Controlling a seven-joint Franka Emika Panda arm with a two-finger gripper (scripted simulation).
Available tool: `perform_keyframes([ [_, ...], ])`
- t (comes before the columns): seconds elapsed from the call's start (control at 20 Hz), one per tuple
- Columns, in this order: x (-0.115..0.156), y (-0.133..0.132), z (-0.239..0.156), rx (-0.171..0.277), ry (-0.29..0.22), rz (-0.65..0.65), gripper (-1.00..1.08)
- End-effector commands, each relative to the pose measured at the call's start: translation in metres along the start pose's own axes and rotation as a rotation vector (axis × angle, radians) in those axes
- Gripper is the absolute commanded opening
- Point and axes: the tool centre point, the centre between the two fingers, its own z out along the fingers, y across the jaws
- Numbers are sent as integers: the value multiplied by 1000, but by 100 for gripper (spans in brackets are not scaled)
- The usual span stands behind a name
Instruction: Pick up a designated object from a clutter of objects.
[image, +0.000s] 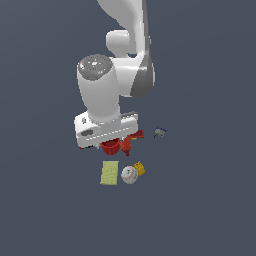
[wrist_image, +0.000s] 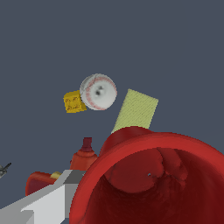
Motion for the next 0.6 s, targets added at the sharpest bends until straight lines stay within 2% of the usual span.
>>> perform_keyframes([
  [0.0,-4,-20,-22,-2,1,0,-100],
  [0.55,-21,-112,-119,-3,1,0,-100],
])
